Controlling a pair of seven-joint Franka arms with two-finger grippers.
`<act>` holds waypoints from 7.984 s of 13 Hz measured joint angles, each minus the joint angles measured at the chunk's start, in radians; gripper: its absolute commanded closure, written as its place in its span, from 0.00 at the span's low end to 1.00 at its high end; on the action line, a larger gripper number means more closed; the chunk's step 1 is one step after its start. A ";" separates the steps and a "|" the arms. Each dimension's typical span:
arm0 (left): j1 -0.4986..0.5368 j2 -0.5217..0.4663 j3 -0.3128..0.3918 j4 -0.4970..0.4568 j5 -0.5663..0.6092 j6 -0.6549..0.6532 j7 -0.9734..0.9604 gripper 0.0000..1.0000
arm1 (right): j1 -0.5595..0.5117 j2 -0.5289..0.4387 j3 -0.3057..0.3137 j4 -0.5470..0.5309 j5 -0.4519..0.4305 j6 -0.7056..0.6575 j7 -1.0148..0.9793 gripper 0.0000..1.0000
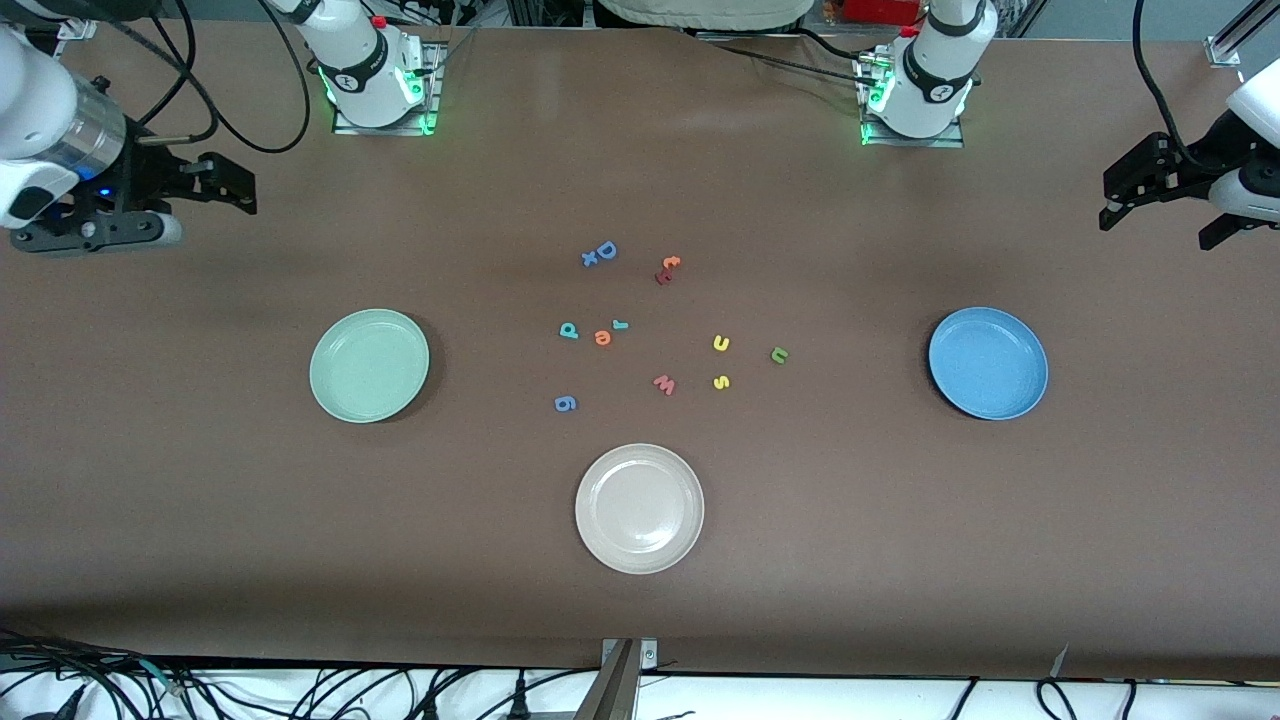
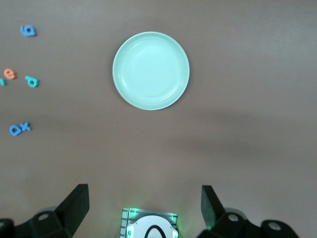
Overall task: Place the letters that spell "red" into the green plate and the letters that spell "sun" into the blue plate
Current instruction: 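Reach the right gripper down to the orange letter e, then carry the orange e with the right gripper while the left gripper reaches letters, then release the e on the green plate while the left gripper grasps green u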
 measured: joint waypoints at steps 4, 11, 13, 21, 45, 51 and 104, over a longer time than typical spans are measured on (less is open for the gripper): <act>0.000 0.000 0.000 0.000 0.000 0.000 0.000 0.00 | 0.000 0.021 0.008 0.006 0.001 0.120 -0.005 0.00; 0.000 0.000 0.000 0.000 0.000 0.000 0.000 0.00 | -0.002 0.028 0.005 0.014 -0.002 0.117 -0.007 0.00; 0.000 0.000 0.000 0.000 0.000 0.000 0.000 0.00 | -0.001 0.028 0.005 0.014 -0.002 0.109 -0.007 0.00; 0.000 0.000 0.000 0.000 0.000 0.000 0.000 0.00 | 0.086 0.157 0.011 0.012 -0.007 0.069 -0.008 0.00; 0.006 0.037 0.002 0.000 0.000 0.000 0.000 0.00 | 0.587 0.736 0.012 0.013 -0.023 0.892 1.435 0.13; 0.004 0.126 -0.002 -0.001 0.000 0.001 0.001 0.00 | 0.605 0.755 0.007 0.011 -0.041 0.900 1.453 0.35; -0.353 0.605 -0.095 -0.459 -0.025 0.940 -0.200 0.54 | 0.347 0.562 0.008 -0.061 0.038 0.617 1.116 0.01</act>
